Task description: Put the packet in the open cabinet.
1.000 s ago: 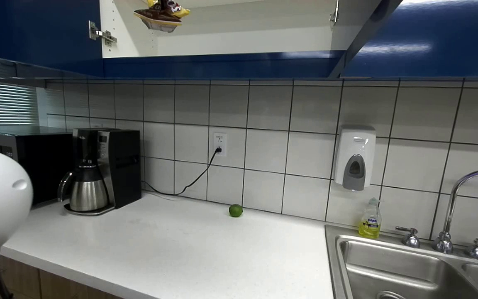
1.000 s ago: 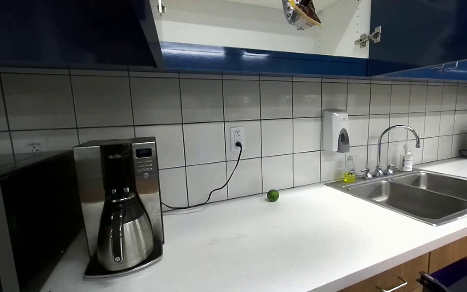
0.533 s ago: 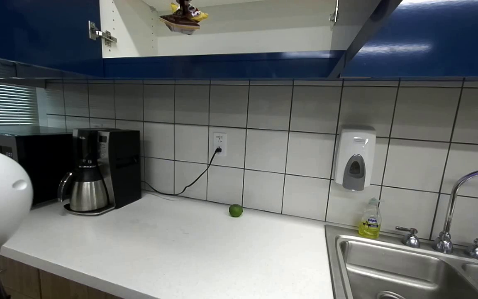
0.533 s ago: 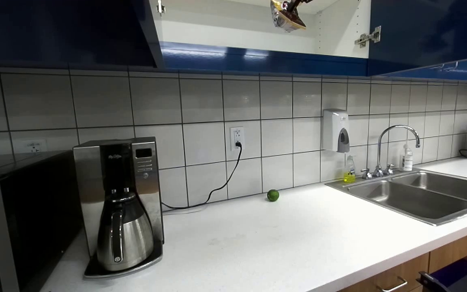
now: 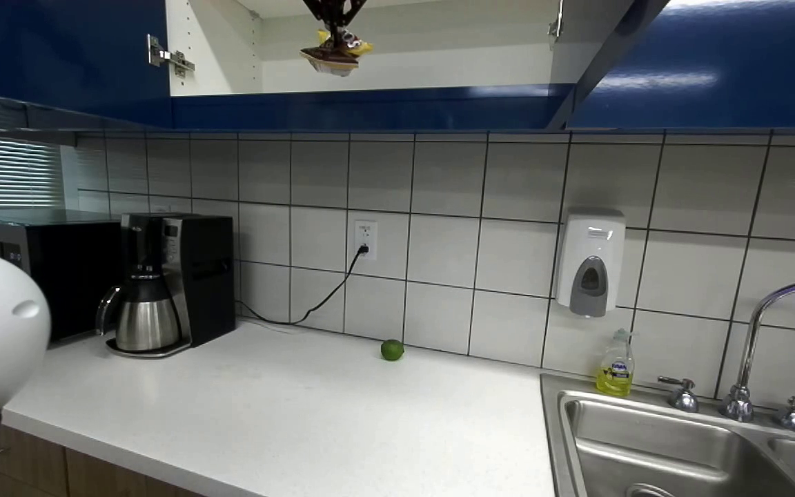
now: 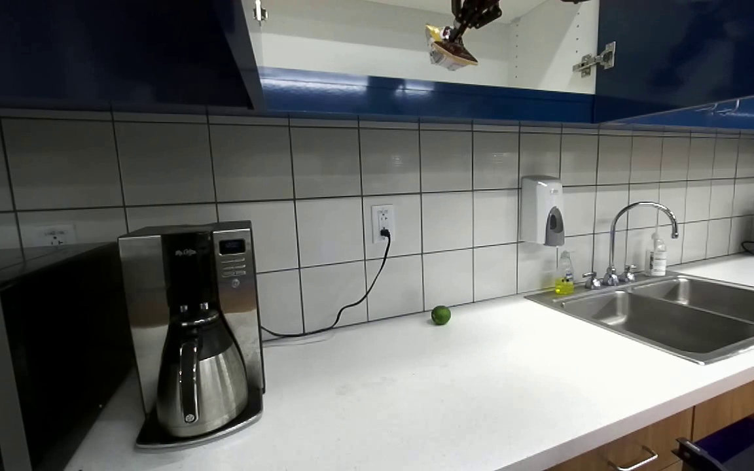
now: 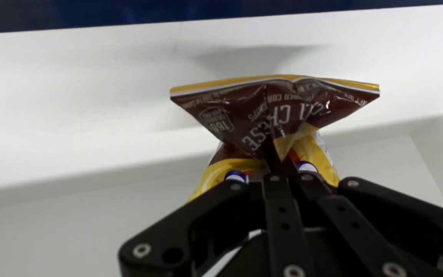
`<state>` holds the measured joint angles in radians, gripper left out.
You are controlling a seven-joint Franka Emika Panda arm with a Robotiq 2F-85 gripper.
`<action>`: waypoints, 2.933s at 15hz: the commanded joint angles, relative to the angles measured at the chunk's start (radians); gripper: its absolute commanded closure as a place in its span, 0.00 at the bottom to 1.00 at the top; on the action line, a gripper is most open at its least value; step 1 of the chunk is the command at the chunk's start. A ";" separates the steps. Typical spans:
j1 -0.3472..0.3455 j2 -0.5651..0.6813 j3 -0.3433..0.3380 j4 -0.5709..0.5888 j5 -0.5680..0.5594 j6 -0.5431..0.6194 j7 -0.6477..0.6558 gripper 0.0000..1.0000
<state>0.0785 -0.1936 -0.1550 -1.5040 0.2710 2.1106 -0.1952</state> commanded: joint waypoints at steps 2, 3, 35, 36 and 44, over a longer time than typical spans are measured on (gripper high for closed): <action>-0.046 0.136 0.023 0.138 0.005 0.009 0.052 1.00; -0.051 0.157 0.025 0.156 0.003 0.009 0.059 1.00; -0.019 0.122 -0.010 0.124 -0.005 0.004 0.088 0.00; -0.018 0.101 -0.010 0.101 -0.004 0.005 0.085 0.00; -0.023 -0.127 0.007 -0.112 -0.095 -0.163 0.096 0.00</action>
<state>0.0586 -0.2068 -0.1667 -1.5077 0.2326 2.0305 -0.0998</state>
